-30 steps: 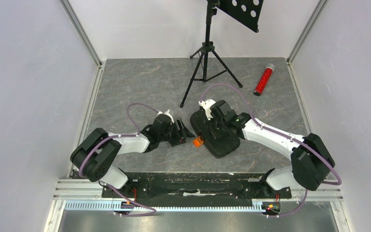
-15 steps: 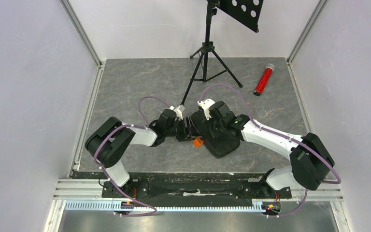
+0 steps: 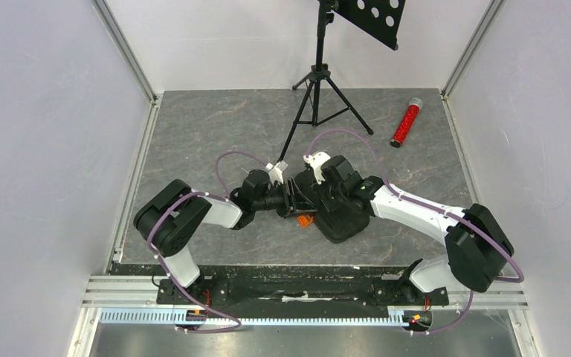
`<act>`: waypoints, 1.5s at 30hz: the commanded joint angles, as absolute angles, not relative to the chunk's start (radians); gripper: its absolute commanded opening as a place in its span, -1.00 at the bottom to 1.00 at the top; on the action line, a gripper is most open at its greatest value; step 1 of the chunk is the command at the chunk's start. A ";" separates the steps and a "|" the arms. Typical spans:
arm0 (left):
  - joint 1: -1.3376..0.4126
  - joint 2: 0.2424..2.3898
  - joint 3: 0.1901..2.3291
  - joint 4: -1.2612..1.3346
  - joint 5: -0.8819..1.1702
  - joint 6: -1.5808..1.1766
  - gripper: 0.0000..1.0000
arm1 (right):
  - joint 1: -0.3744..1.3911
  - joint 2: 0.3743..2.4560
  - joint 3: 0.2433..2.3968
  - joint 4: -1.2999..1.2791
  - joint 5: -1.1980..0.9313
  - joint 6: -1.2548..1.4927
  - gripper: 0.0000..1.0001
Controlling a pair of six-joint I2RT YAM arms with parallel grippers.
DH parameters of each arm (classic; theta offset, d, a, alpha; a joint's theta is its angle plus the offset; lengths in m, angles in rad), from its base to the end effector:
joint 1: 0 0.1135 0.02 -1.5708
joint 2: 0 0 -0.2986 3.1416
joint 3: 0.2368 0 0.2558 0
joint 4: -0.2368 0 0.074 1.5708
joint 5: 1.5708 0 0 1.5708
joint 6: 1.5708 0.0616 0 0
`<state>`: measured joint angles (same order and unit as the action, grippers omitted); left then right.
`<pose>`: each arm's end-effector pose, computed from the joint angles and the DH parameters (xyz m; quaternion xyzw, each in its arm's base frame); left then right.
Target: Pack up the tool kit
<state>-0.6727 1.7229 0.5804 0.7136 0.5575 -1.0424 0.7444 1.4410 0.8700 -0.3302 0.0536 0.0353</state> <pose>0.2440 -0.2361 0.1549 -0.0025 0.8225 -0.5444 0.1649 0.2281 0.2056 0.2194 -0.3195 0.8885 0.1014 0.3134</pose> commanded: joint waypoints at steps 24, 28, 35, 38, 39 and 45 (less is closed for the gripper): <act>-0.750 1.669 0.779 0.074 0.228 -0.528 0.03 | 0.749 1.516 0.806 -0.476 0.049 0.009 -0.53; -0.775 1.687 0.812 0.013 0.187 -0.519 -0.08 | 0.749 1.514 0.804 -0.472 0.046 0.009 -0.53; -0.798 1.700 0.851 -0.057 0.153 -0.501 -0.37 | 0.749 1.508 0.804 -0.461 0.037 0.009 -0.53; -0.812 1.701 0.866 -0.070 0.144 -0.488 -0.55 | 0.749 1.505 0.801 -0.457 0.033 0.009 -0.53; -0.816 1.702 0.868 -0.071 0.144 -0.484 -0.59 | 0.749 1.505 0.801 -0.457 0.032 0.008 -0.53; -0.819 1.644 0.865 -0.062 0.157 -0.486 -0.76 | 0.750 1.499 0.797 -0.456 0.030 0.008 -0.54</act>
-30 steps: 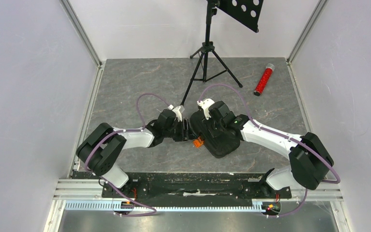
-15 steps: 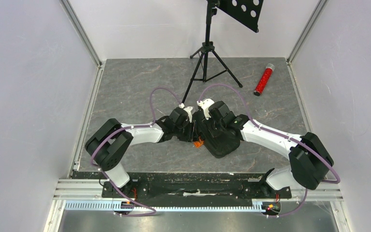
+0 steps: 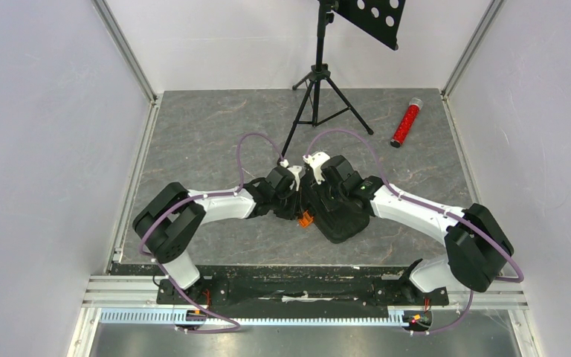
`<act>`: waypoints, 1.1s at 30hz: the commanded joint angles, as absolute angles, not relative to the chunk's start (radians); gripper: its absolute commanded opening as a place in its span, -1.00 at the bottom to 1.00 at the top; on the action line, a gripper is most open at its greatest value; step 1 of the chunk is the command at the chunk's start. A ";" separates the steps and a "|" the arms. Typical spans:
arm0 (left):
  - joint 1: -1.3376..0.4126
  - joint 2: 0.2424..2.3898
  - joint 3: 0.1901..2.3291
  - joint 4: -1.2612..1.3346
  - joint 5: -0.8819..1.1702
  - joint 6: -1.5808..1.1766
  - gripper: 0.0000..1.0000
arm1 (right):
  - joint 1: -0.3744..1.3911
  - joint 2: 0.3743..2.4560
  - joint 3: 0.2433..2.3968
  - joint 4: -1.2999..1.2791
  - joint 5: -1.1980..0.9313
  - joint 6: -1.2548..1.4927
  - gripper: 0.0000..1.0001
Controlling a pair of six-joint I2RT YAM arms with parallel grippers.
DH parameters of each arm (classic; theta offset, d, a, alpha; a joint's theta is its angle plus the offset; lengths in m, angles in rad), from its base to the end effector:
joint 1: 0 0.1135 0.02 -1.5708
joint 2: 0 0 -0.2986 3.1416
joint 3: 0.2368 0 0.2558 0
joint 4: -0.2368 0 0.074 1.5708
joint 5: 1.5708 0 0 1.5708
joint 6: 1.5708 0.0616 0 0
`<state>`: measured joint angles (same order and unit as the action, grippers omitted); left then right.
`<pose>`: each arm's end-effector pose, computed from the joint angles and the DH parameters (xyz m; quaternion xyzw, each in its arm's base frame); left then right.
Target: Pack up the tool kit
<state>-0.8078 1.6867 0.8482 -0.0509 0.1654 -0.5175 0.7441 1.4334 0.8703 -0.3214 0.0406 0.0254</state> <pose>0.2347 -0.2602 0.1606 0.1632 0.9254 -0.2663 0.2146 0.2278 0.2063 0.2224 -0.3247 0.8838 0.1085 0.3190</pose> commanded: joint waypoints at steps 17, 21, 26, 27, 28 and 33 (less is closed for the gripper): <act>-0.816 1.566 0.951 -0.107 0.106 -0.613 -0.84 | 0.748 1.472 0.783 -0.435 0.003 0.010 -0.54; -0.812 1.489 0.862 -0.108 0.026 -0.672 -0.65 | 0.749 1.462 0.782 -0.434 0.003 0.009 -0.53; -0.810 1.360 0.631 0.037 -0.013 -0.956 -0.59 | 0.749 1.466 0.785 -0.429 0.003 0.008 -0.53; -0.810 1.350 0.593 0.077 -0.005 -1.016 -0.58 | 0.749 1.469 0.788 -0.429 0.003 0.009 -0.53; -0.811 1.348 0.574 0.101 -0.005 -1.067 -0.55 | 0.749 1.471 0.791 -0.428 0.003 0.009 -0.53; -0.841 1.382 0.546 0.190 0.021 -1.201 -0.35 | 0.749 1.472 0.798 -0.430 0.003 -0.020 -0.53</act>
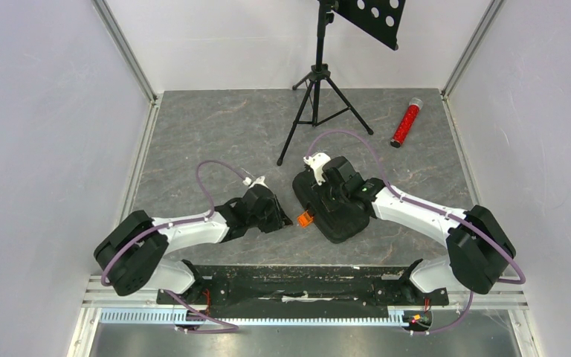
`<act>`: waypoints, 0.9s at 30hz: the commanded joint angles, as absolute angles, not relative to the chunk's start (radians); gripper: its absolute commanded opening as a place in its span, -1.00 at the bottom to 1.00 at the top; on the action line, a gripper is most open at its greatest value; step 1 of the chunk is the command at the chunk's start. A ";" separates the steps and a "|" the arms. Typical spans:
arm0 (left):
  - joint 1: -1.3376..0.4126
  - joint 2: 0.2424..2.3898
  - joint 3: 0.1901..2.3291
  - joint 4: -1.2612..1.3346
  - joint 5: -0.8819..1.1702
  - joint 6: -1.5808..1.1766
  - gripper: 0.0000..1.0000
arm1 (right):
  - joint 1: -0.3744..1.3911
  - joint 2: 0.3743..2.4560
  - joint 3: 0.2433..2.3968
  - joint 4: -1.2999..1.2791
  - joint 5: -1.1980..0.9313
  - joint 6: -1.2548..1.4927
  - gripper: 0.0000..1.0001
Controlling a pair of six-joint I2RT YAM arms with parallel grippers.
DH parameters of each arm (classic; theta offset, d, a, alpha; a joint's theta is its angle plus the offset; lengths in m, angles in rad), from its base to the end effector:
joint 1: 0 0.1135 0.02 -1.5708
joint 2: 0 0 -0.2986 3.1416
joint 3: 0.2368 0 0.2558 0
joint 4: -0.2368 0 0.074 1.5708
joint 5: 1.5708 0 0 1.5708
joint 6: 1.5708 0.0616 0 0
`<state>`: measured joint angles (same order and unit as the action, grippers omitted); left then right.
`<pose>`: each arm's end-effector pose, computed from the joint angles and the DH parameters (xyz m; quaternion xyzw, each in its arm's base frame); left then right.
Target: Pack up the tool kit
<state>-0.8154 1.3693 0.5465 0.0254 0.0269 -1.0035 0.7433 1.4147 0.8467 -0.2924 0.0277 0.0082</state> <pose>0.1826 -0.1963 0.1676 -0.0819 0.9225 -0.3052 0.2218 0.2249 0.2044 0.2225 -0.3324 0.8766 0.1155 0.3282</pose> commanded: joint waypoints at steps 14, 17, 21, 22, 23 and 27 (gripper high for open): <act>-0.853 1.544 0.477 0.444 -0.039 -1.322 0.26 | 0.749 1.464 0.788 -0.425 0.003 -0.025 -0.53; -0.854 1.581 0.467 0.494 -0.049 -1.338 0.34 | 0.749 1.461 0.787 -0.425 0.003 -0.027 -0.53; -0.854 1.641 0.446 0.590 -0.037 -1.372 0.39 | 0.748 1.456 0.787 -0.423 0.003 -0.025 -0.53; -0.854 1.653 0.437 0.620 -0.032 -1.377 0.40 | 0.749 1.454 0.787 -0.423 0.003 -0.025 -0.53; -0.854 1.664 0.427 0.663 -0.028 -1.385 0.39 | 0.748 1.454 0.785 -0.422 0.003 -0.025 -0.53; -0.856 1.683 0.375 0.853 -0.023 -1.403 0.27 | 0.749 1.455 0.778 -0.411 -0.027 -0.025 -0.53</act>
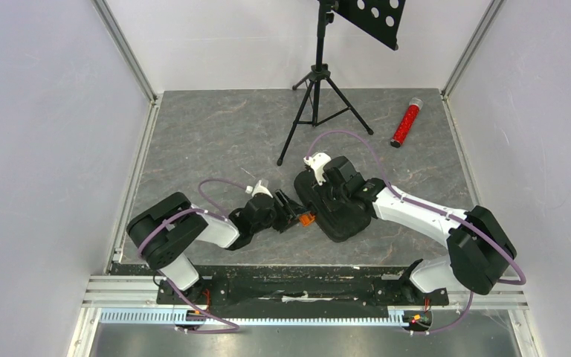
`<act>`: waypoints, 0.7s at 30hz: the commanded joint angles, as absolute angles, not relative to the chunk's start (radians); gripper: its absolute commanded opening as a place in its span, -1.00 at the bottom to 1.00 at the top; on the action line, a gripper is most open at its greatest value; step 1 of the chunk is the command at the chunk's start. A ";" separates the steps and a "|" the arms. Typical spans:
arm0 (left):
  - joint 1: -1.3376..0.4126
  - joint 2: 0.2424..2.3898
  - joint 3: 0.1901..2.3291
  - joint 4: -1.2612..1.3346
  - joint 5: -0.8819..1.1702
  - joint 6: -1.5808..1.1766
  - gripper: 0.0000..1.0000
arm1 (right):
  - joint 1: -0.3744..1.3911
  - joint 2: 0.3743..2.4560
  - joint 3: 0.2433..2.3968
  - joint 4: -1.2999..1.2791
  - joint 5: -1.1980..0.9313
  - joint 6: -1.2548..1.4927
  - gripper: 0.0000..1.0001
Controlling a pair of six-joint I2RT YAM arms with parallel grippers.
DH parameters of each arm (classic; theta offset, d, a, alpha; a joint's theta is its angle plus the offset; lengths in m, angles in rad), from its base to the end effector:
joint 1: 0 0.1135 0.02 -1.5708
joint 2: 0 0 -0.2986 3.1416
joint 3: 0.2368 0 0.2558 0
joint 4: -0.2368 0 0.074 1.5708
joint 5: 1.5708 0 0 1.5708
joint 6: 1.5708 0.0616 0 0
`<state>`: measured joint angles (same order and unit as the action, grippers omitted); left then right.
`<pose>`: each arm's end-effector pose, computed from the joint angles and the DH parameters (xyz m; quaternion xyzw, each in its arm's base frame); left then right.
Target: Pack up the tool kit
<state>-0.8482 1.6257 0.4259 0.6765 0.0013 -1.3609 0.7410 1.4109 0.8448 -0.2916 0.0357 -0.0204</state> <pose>0.1983 -0.2250 0.1339 -0.2192 0.8377 -0.4470 0.2243 0.2252 0.2030 0.2230 -0.3424 0.8722 0.1074 0.3325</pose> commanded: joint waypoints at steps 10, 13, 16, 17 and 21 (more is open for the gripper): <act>-0.874 1.697 0.329 1.168 -0.042 -1.381 -0.03 | 0.748 1.459 0.763 -0.389 -0.048 -0.021 -0.53; -0.883 1.698 0.331 1.207 -0.048 -1.363 -0.06 | 0.749 1.458 0.761 -0.385 -0.051 -0.020 -0.53; -0.891 1.694 0.331 1.248 -0.052 -1.347 -0.09 | 0.749 1.456 0.759 -0.382 -0.055 -0.021 -0.54; -0.893 1.693 0.331 1.262 -0.054 -1.342 -0.10 | 0.749 1.456 0.759 -0.383 -0.055 -0.021 -0.54; -0.902 1.695 0.345 1.289 -0.050 -1.314 -0.12 | 0.749 1.456 0.757 -0.379 -0.061 -0.020 -0.54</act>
